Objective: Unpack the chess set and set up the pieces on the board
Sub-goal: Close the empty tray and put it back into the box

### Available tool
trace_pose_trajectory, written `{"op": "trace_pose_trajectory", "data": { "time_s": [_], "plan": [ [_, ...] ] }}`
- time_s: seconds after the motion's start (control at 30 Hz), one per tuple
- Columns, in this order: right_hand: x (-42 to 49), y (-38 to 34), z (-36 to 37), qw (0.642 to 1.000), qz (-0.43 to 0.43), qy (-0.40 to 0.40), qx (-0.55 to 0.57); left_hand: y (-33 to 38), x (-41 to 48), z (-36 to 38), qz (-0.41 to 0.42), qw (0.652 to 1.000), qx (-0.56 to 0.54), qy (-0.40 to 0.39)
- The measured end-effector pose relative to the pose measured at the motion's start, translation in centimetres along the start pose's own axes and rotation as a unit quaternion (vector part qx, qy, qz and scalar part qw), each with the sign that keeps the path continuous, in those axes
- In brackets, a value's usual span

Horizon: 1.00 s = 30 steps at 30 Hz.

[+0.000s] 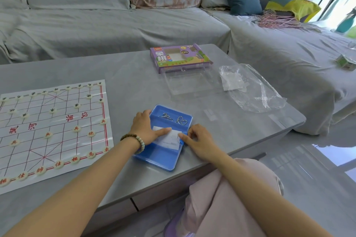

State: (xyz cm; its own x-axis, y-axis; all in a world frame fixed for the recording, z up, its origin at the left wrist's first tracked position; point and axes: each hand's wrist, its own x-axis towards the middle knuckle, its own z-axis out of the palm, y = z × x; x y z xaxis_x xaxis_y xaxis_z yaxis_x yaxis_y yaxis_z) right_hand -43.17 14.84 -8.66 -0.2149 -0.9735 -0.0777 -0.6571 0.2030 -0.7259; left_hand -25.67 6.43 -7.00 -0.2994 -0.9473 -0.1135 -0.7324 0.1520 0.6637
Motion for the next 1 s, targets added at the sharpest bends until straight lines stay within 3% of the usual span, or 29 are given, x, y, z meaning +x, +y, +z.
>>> {"op": "trace_pose_trajectory", "data": {
  "time_s": [0.13,0.27,0.53,0.7,0.9,1.0],
  "plan": [
    [-0.9,-0.6,0.4,0.982,-0.003,-0.043,0.185,-0.1,-0.4,-0.8,0.031,0.993,-0.102,0.041],
    [-1.1,-1.3,0.1,0.928,0.024,-0.065,0.366,0.2,-0.7,-0.7,0.029,0.979,-0.195,0.047],
    [-0.2,-2.5,-0.5,0.928,0.061,-0.023,0.367,0.6,-0.2,-1.0,0.009,0.966,-0.257,0.036],
    [1.3,-2.8,-1.8,0.896,0.107,-0.078,0.424,3.5,1.7,-1.2,0.029,0.964,-0.261,0.036],
    [5.2,-2.1,-5.8,0.837,0.167,-0.02,0.521,7.0,5.8,-0.1,0.034,0.963,-0.266,0.009],
    [7.1,-1.2,-6.7,0.835,0.178,0.0,0.52,8.0,7.9,0.8,0.029,0.96,-0.279,-0.013]
  ]
}}
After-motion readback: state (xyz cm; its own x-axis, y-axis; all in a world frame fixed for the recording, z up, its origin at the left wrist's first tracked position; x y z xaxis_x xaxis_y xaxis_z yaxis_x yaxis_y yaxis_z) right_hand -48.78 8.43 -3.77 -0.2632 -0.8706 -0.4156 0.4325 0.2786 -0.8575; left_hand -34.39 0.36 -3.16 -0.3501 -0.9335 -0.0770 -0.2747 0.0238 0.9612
